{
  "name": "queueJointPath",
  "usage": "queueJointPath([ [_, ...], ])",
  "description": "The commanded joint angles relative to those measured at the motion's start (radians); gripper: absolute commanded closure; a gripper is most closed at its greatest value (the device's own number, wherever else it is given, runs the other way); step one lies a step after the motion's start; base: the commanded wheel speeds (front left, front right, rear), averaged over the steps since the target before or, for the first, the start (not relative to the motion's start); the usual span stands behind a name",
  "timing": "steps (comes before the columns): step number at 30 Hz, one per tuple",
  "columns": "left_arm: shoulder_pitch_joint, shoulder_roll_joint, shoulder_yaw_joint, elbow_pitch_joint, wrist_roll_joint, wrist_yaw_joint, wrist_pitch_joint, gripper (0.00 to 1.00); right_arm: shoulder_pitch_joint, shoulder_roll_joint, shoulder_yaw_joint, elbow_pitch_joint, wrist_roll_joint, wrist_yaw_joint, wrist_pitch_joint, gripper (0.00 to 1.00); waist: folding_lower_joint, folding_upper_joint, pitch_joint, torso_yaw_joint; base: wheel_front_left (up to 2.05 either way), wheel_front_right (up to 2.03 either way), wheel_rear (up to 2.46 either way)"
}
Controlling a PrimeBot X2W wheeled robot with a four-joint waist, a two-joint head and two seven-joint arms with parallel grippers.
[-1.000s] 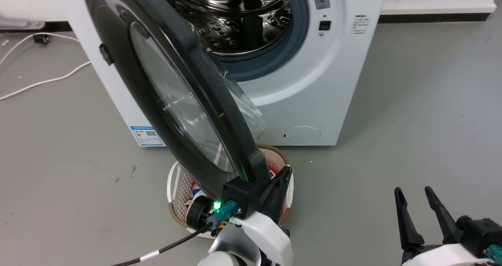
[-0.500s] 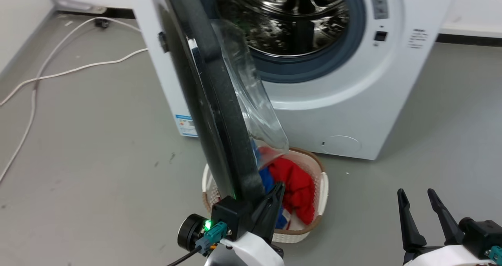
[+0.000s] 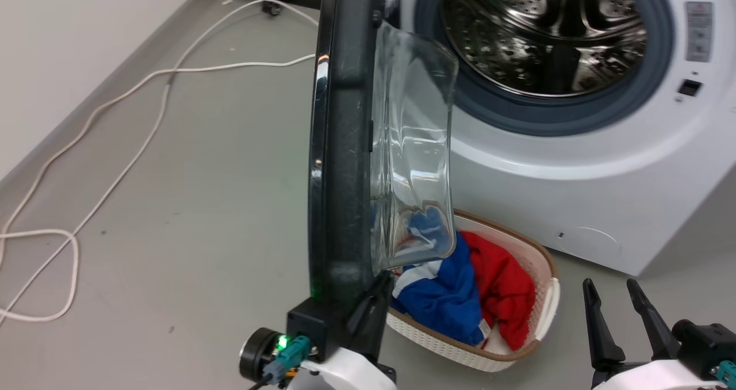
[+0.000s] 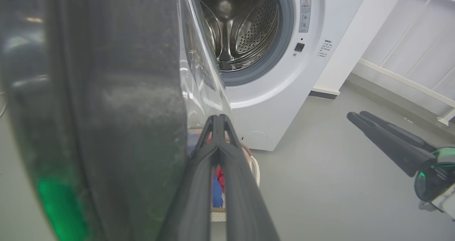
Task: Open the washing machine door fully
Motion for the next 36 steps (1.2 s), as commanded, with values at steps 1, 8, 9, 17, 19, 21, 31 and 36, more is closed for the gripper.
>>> queueJointPath([
  [1, 0.009, 0.013, 0.016, 0.000, -0.006, 0.011, -0.005, 1.00, -0.010, 0.001, -0.001, 0.002, 0.004, 0.000, 0.003, 0.00, 0.0001, 0.0000, 0.000, 0.037, 0.00, 0.00, 0.00],
  [8, 0.047, 0.052, 0.095, 0.011, -0.031, 0.048, -0.034, 1.00, -0.012, 0.001, 0.001, 0.000, 0.008, 0.000, 0.004, 0.00, 0.0001, 0.0000, 0.000, 0.083, 0.00, 0.00, 0.00],
  [9, 0.051, 0.058, 0.107, 0.014, -0.037, 0.050, -0.038, 1.00, -0.012, 0.001, 0.001, 0.000, 0.008, 0.000, 0.005, 0.00, 0.0001, 0.0000, 0.001, 0.085, 0.00, 0.00, 0.00],
  [17, 0.043, 0.124, 0.224, 0.053, -0.075, 0.061, -0.086, 1.00, -0.022, 0.001, 0.004, -0.023, -0.010, 0.000, 0.022, 0.00, 0.0001, 0.0000, 0.025, 0.065, 0.00, 0.00, 0.00],
  [19, 0.028, 0.138, 0.251, 0.066, -0.085, 0.056, -0.102, 1.00, -0.025, 0.001, 0.001, -0.032, -0.014, 0.000, 0.030, 0.00, 0.0001, 0.0000, 0.038, 0.052, 0.00, 0.00, 0.00],
  [21, 0.011, 0.151, 0.280, 0.081, -0.094, 0.053, -0.122, 1.00, -0.028, 0.001, -0.001, -0.045, -0.022, 0.000, 0.039, 0.00, 0.0001, 0.0000, 0.053, 0.038, 0.00, 0.00, 0.00],
  [31, -0.061, 0.202, 0.438, 0.176, -0.150, 0.065, -0.212, 1.00, -0.056, -0.013, -0.017, -0.109, -0.048, 0.000, 0.091, 0.00, 0.0001, 0.0000, 0.159, -0.044, 0.00, 0.00, 0.00],
  [36, -0.082, 0.230, 0.524, 0.237, -0.192, 0.061, -0.247, 1.00, -0.074, -0.030, -0.024, -0.133, -0.043, 0.000, 0.107, 0.00, 0.0001, 0.0000, 0.204, -0.066, 0.00, 0.00, 0.00],
])
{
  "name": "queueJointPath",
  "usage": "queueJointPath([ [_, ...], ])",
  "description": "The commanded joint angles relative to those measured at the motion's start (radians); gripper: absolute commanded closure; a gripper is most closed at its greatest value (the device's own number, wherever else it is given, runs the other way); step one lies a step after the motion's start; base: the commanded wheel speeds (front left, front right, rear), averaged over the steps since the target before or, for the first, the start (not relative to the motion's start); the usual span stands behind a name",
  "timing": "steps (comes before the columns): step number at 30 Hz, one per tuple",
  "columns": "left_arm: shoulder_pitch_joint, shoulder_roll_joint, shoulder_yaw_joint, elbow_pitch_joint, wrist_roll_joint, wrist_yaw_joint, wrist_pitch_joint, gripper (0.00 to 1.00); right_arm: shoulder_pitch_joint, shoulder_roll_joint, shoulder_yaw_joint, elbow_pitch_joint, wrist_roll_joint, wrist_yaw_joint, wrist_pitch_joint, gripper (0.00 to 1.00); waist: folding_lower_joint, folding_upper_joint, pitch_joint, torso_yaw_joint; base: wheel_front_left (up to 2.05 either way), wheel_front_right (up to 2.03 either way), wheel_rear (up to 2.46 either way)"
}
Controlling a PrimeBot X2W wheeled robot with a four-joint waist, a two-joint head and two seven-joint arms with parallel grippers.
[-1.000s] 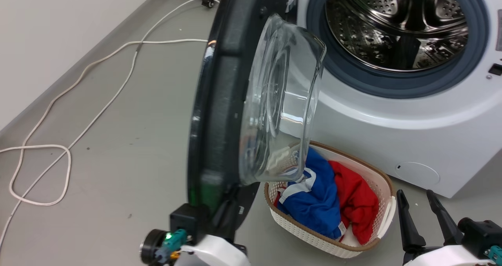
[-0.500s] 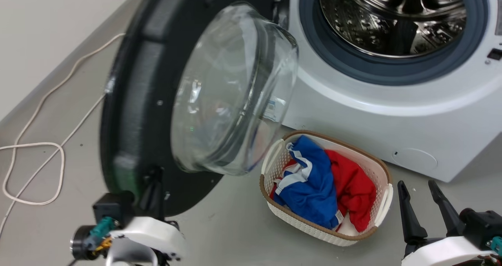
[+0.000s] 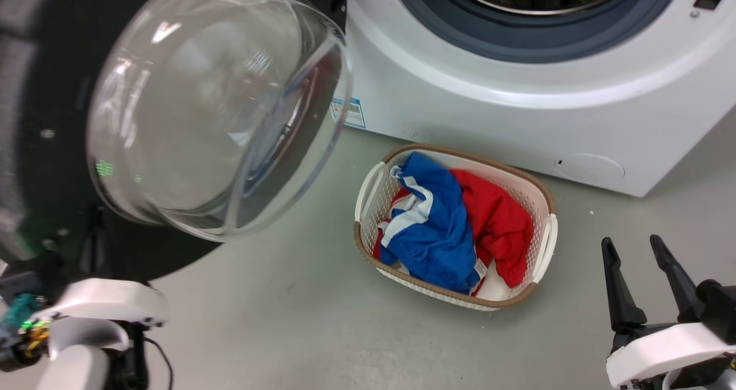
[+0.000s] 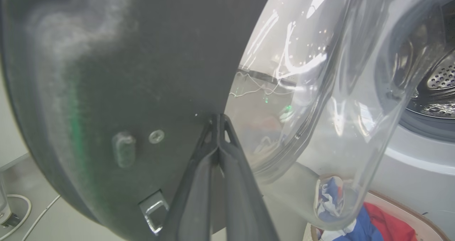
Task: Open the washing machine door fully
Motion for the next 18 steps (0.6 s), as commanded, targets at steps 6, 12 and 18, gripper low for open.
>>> queueJointPath([
  [6, -0.035, 0.055, 0.103, 0.100, -0.048, -0.022, -0.027, 1.00, -0.027, -0.017, -0.003, -0.014, 0.007, 0.000, 0.006, 0.00, -0.0001, 0.0000, 0.042, -0.021, 0.00, 0.00, 0.00],
  [12, -0.054, 0.079, 0.148, 0.169, -0.065, -0.048, -0.042, 1.00, -0.036, -0.015, 0.000, -0.014, 0.000, 0.000, 0.002, 0.00, -0.0001, 0.0000, 0.049, -0.026, 0.00, 0.00, 0.00],
  [18, -0.035, 0.055, 0.129, 0.169, -0.041, -0.059, -0.049, 1.00, -0.034, -0.007, 0.003, 0.004, 0.002, 0.000, -0.006, 0.00, -0.0001, 0.0000, 0.020, -0.027, 0.00, 0.00, 0.00],
])
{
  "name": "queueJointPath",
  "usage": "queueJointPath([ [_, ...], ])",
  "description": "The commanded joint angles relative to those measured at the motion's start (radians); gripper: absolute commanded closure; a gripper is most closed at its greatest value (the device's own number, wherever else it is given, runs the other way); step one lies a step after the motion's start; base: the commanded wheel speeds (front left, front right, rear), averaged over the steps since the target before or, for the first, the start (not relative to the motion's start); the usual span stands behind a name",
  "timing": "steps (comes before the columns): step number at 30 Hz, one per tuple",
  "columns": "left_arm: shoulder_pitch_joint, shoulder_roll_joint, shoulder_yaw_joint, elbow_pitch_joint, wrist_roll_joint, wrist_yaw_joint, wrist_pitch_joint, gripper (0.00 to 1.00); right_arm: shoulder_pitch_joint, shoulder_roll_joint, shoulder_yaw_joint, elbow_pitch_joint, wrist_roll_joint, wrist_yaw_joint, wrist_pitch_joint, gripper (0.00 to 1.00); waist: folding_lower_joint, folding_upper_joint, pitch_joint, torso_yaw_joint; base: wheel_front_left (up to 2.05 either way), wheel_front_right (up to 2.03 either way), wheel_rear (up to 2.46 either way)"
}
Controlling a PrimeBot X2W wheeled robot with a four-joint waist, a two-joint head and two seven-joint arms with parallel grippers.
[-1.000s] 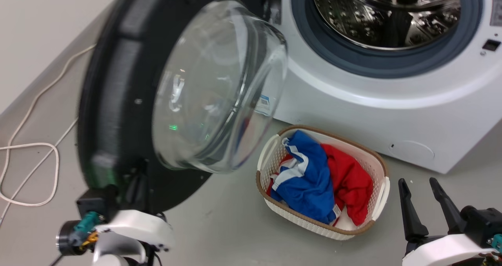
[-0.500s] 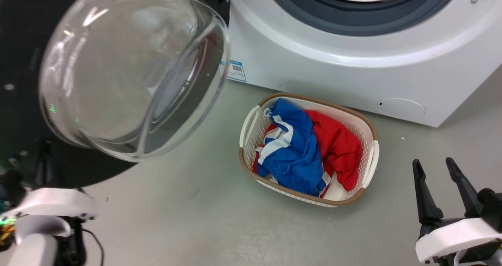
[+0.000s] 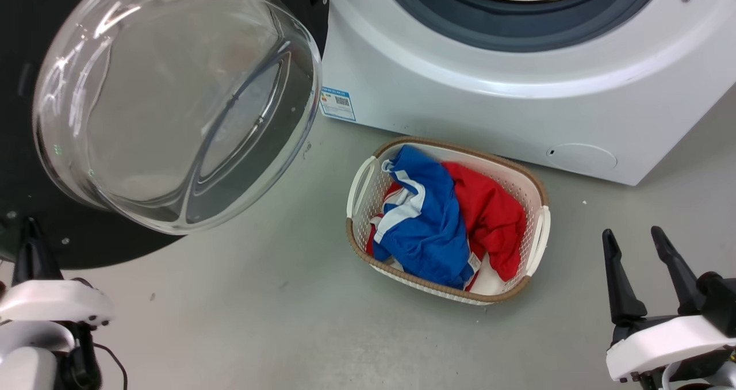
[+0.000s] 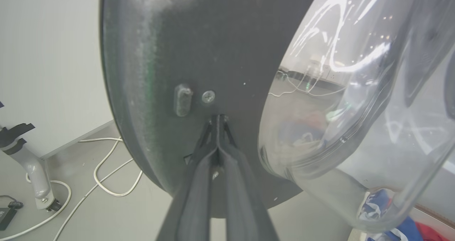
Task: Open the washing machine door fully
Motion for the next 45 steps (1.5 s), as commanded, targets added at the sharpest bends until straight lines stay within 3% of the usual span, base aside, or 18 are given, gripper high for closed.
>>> queueJointPath([
  [1, 0.015, -0.007, -0.007, -0.012, 0.012, -0.001, -0.005, 1.00, -0.005, 0.005, 0.003, 0.006, 0.002, 0.000, -0.007, 0.00, -0.0001, 0.0000, -0.016, -0.001, 0.00, 0.00, 0.00],
  [5, 0.059, -0.025, -0.053, -0.077, 0.061, 0.006, -0.007, 1.00, 0.010, 0.014, 0.007, 0.023, 0.008, 0.000, -0.019, 0.00, -0.0001, 0.0000, -0.058, -0.001, 0.00, 0.00, 0.00],
  [7, 0.093, -0.031, -0.131, -0.171, 0.126, 0.015, 0.012, 1.00, 0.022, 0.023, 0.008, 0.037, 0.012, 0.000, -0.026, 0.00, -0.0001, 0.0000, -0.098, 0.007, 0.00, 0.00, 0.00],
  [15, 0.144, -0.031, -0.243, -0.355, 0.192, 0.031, 0.100, 1.00, 0.039, 0.034, 0.028, 0.072, 0.016, 0.000, -0.035, 0.00, -0.0001, 0.0000, -0.179, -0.013, 0.00, 0.00, 0.00],
  [23, 0.198, -0.042, -0.315, -0.475, 0.226, 0.052, 0.161, 1.00, 0.054, 0.037, 0.048, 0.096, 0.022, 0.000, -0.052, 0.00, -0.0001, 0.0000, -0.246, -0.097, 0.00, 0.00, 0.00],
  [32, 0.200, -0.089, -0.388, -0.450, 0.219, 0.021, 0.129, 1.00, 0.038, 0.037, 0.078, 0.107, 0.020, 0.000, -0.052, 0.00, -0.0001, 0.0000, -0.278, -0.223, 0.00, 0.00, 0.00],
  [33, 0.197, -0.097, -0.392, -0.440, 0.213, 0.016, 0.124, 0.97, 0.035, 0.037, 0.081, 0.109, 0.018, 0.000, -0.052, 0.00, -0.0001, 0.0000, -0.281, -0.238, 0.00, 0.00, 0.00],
  [34, 0.195, -0.101, -0.393, -0.425, 0.211, 0.014, 0.117, 0.71, 0.033, 0.037, 0.082, 0.109, 0.018, 0.000, -0.054, 0.00, -0.0001, 0.0000, -0.282, -0.250, 0.00, 0.00, 0.00],
  [35, 0.191, -0.101, -0.393, -0.411, 0.210, 0.011, 0.112, 0.53, 0.031, 0.037, 0.084, 0.110, 0.015, 0.000, -0.054, 0.00, -0.0001, 0.0000, -0.283, -0.261, 0.00, 0.00, 0.00],
  [36, 0.188, -0.103, -0.392, -0.396, 0.209, 0.010, 0.108, 0.29, 0.030, 0.037, 0.085, 0.111, 0.014, 0.000, -0.053, 0.00, -0.0001, 0.0000, -0.284, -0.272, 0.00, 0.00, 0.00],
  [37, 0.188, -0.103, -0.392, -0.396, 0.209, 0.010, 0.108, 0.29, 0.030, 0.037, 0.085, 0.111, 0.014, 0.000, -0.053, 0.00, -0.0001, 0.0000, -0.284, -0.272, 0.00, 0.00, 0.00],
  [38, 0.186, -0.108, -0.391, -0.384, 0.204, 0.010, 0.102, 0.07, 0.029, 0.037, 0.085, 0.112, 0.011, 0.000, -0.054, 0.00, -0.0001, 0.0000, -0.285, -0.282, 0.00, 0.00, 0.00],
  [39, 0.184, -0.107, -0.391, -0.369, 0.206, 0.010, 0.099, 0.00, 0.027, 0.037, 0.084, 0.112, 0.011, 0.000, -0.054, 0.00, -0.0001, 0.0000, -0.285, -0.291, 0.00, 0.00, 0.00],
  [45, 0.192, -0.098, -0.376, -0.299, 0.201, 0.017, 0.075, 0.00, 0.032, 0.037, 0.078, 0.113, 0.006, 0.000, -0.054, 0.00, -0.0001, 0.0000, -0.286, -0.335, 0.00, 0.00, 0.00],
])
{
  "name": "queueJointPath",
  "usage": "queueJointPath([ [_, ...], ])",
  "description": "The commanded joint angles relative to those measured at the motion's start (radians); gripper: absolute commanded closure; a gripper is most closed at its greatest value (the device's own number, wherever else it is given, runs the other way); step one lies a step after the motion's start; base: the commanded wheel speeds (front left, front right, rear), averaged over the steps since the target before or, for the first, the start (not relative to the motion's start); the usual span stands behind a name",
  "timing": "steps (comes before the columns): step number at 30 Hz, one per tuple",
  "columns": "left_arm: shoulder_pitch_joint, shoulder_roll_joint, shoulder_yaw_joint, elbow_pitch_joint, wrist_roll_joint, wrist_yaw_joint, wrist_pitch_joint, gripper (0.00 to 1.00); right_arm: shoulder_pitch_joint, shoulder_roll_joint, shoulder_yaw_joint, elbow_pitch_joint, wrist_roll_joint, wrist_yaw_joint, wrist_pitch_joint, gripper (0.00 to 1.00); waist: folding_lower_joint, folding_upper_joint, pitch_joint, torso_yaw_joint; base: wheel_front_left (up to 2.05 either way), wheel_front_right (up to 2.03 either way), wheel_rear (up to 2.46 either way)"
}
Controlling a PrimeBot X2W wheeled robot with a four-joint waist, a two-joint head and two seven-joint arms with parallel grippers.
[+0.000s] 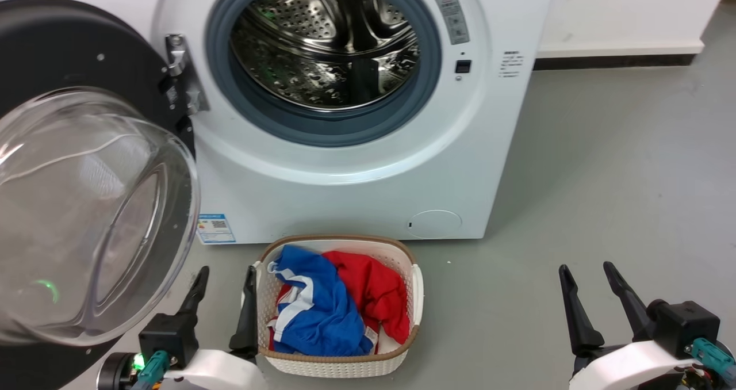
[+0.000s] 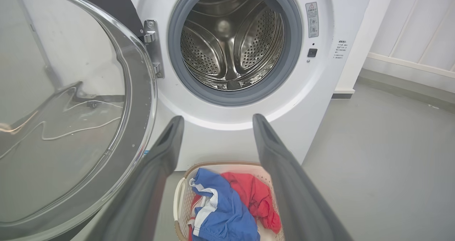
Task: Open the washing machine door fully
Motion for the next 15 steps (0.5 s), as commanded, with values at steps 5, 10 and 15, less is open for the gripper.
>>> queueJointPath([
  [5, 0.016, 0.010, 0.022, 0.035, -0.008, 0.014, -0.022, 0.00, -0.003, 0.002, -0.003, -0.002, -0.005, 0.000, -0.001, 0.00, 0.0000, 0.0000, -0.001, -0.022, 0.00, 0.00, 0.00],
  [10, 0.025, 0.018, 0.033, 0.045, -0.016, 0.013, -0.031, 0.00, -0.003, 0.002, -0.009, -0.007, 0.004, 0.000, -0.006, 0.00, 0.0000, 0.0000, 0.001, -0.020, 0.00, 0.00, 0.00],
  [15, 0.022, 0.018, 0.032, 0.044, -0.021, 0.009, -0.036, 0.00, -0.008, 0.002, -0.017, -0.010, 0.000, 0.000, -0.008, 0.00, 0.0000, 0.0000, 0.002, -0.010, 0.00, 0.00, 0.00],
])
